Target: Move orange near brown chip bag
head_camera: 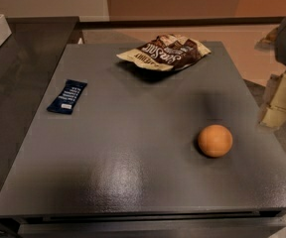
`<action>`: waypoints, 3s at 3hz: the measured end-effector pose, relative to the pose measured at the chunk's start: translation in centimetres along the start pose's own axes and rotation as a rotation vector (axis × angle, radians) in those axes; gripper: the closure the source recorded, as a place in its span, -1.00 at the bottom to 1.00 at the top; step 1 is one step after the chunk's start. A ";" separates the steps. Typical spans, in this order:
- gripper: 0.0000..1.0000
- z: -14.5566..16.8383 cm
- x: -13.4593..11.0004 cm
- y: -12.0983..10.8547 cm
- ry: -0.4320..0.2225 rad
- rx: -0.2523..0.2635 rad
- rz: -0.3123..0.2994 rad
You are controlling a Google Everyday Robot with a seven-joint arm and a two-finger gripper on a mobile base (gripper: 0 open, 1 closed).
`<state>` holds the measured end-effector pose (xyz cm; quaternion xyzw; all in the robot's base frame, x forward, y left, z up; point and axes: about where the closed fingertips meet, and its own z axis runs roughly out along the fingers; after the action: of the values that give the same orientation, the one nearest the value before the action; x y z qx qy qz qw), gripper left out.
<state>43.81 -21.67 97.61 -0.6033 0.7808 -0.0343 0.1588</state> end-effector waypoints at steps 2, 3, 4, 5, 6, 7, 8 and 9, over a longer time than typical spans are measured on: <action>-1.00 0.0 0.0 0.0 0.000 0.000 0.000; -1.00 1.3 -0.8 1.2 -0.029 -0.034 -0.040; -1.00 3.2 -1.8 2.8 -0.081 -0.077 -0.087; -1.00 5.1 -2.7 4.3 -0.117 -0.119 -0.119; -1.00 7.0 -2.9 5.3 -0.130 -0.152 -0.129; -1.00 8.8 -2.6 5.9 -0.131 -0.178 -0.116; -1.00 9.8 -2.1 6.2 -0.126 -0.192 -0.102; -1.00 10.2 -1.8 6.7 -0.126 -0.206 -0.086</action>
Offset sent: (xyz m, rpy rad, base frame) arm -0.0202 0.0388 -0.0476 0.0735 0.0844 0.1699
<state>40.96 -16.71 86.66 -0.6503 0.7421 0.0772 0.1432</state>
